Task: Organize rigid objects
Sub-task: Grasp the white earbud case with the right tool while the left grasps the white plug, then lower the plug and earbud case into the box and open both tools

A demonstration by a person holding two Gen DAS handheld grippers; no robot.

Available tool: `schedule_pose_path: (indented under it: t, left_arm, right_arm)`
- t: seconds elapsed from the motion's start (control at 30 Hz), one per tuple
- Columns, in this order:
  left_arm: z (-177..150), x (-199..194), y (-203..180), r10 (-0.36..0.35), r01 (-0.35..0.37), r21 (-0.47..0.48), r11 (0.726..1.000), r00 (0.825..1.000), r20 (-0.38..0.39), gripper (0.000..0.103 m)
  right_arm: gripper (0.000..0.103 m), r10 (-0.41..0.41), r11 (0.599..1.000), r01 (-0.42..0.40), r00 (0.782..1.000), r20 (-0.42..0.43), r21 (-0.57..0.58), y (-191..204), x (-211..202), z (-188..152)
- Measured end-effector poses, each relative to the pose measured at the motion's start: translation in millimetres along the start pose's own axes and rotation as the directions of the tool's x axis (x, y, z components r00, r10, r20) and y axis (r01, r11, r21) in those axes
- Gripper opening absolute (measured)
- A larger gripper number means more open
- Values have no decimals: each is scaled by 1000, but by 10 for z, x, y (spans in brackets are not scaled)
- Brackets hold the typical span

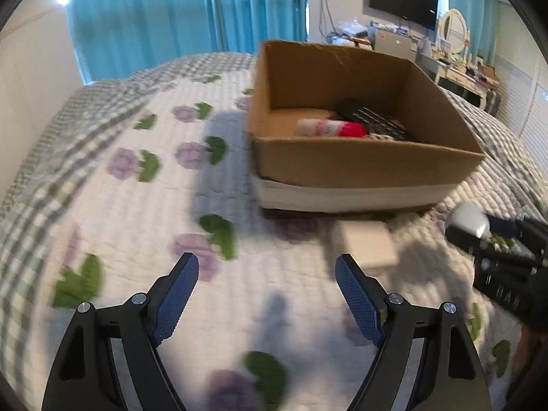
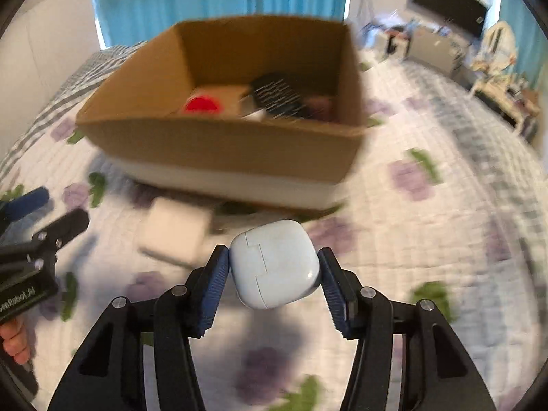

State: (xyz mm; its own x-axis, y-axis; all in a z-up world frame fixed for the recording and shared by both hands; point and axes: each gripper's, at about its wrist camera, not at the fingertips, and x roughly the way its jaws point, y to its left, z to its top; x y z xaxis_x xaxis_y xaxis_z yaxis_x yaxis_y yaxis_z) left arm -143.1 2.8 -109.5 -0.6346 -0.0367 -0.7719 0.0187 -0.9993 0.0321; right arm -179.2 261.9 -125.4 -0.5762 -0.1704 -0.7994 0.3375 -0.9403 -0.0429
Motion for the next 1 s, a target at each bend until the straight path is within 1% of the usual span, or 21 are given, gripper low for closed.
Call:
schedule_pose_path:
  t: [0.03,0.07,0.1,0.2,0.27,0.37,0.47,0.5,0.53,0.57,0.67,0.77,0.87,1.0]
  left_arm:
    - [-1,27,-71,-17,17,-3,1000,1000,-12,84]
    - [3,76,-163,-42,42,-5,999,999,-26,84]
    - [10,112,-207,-51,51,-5,999,998,-35,84]
    - [48,260,-370,-58,57,-22,998,997,-46,84]
    - [57,381,-469,-57,56,-27,998,996,-65,84]
    - [14,496,-616,-86,85,-14,996,992,-89,84]
    - [-13,582,-748,-59,62,33,998,994,-91,81]
    - [-16,605,-765,-50,54,43,998,995,-90,74]
    - [-19,619,-768,-46,50,47,998,995,-89,55]
    - [-25,626,-752,-40,45,45,998,995,-92,54]
    - [-44,553,-695,-62,65,34,997,994,-85,53]
    - [-79,394,-654,-52,55,46,997,997,-63,52]
    - [-114,164,-584,-59,61,46,997,997,-41,52]
    - [-147,-184,-500,-63,63,58,996,998,1,52]
  right_arm:
    - [53,-14,1000,14,1000,8,6,-50,-23,13]
    - [53,-18,1000,18,1000,17,23,-130,-41,53]
    - [53,-12,999,12,1000,18,38,-186,-39,98]
    - [53,-13,998,13,1000,7,67,-334,9,130]
    - [53,-10,996,12,1000,-17,85,-323,72,163]
    - [53,9,994,-5,999,-37,108,-344,168,163]
    - [53,24,992,-19,999,-39,121,-384,172,155]
    - [53,26,992,-21,999,-40,122,-388,178,160]
    - [53,26,992,-21,999,-43,122,-392,184,163]
    - [53,26,992,-21,999,-45,121,-382,187,158]
    - [53,25,993,-20,999,-42,120,-354,176,147]
    - [53,21,992,-18,999,-26,121,-352,133,130]
    - [53,22,992,-21,1000,-3,121,-319,4,98]
    - [53,21,995,-23,1000,20,95,-253,-174,91]
